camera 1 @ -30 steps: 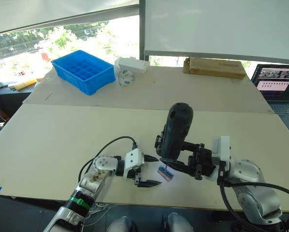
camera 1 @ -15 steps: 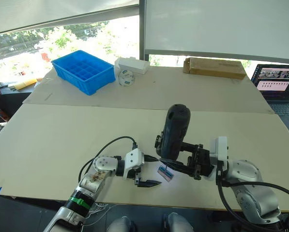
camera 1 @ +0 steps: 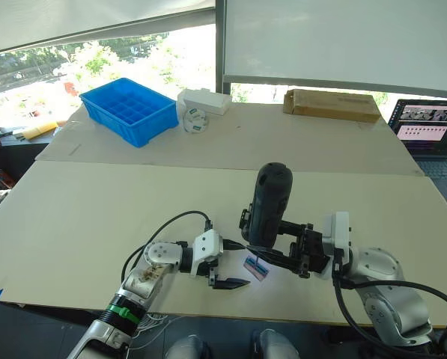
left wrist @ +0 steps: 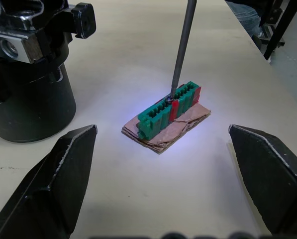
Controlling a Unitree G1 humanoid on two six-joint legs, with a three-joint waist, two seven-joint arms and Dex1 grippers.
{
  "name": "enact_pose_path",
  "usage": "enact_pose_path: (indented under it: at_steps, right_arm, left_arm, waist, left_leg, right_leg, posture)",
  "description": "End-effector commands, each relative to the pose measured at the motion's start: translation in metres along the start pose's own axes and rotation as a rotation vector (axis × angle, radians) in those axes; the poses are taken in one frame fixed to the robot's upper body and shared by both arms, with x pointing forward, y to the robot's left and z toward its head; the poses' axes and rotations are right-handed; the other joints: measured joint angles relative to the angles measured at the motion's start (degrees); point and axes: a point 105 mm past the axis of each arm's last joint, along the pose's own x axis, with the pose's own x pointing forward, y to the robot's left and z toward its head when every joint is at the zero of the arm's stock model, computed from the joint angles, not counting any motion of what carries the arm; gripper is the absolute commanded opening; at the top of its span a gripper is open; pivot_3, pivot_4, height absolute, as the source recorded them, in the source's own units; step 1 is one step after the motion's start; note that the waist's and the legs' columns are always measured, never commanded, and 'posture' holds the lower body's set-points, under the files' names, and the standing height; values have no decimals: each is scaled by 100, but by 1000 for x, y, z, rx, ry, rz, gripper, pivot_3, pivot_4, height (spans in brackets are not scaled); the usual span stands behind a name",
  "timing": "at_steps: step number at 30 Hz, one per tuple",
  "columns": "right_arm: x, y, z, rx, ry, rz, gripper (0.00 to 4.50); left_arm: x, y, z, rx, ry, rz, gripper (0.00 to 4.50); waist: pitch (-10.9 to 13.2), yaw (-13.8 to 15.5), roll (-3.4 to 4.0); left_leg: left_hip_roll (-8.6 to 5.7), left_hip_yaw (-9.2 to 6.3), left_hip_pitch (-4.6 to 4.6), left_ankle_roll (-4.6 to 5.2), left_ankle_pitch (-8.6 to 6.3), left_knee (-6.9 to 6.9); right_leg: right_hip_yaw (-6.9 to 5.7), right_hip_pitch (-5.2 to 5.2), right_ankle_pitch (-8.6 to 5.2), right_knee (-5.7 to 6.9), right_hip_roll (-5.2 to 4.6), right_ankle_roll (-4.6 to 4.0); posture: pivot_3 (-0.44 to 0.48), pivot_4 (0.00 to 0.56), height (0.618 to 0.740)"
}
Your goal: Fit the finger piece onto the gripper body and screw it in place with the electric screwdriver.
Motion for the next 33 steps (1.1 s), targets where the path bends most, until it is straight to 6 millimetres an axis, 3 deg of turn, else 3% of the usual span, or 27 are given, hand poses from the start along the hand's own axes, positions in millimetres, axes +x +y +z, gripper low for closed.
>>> enact_pose_path:
  at_steps: [1,33]
  right_arm:
    - [2,0,17,-75,-65,13,1911]
    - [3,-2,13,-56,-47,19,1911]
  left_arm:
    - [5,-8,-8,-36,11,-25,4478]
    - [6,-9,-13,-38,16,-17,4478]
  waist:
    - [0,0,0]
    - [0,1,0]
  left_leg:
    - [0,0,0,0,0,0]
    - [-1,-3,1,2,-1,6]
  right_leg:
    - [0,0,0,0,0,0]
    - [-1,0,0,11,-10,0]
  posture:
    - [0,150,740]
    - [0,150,740]
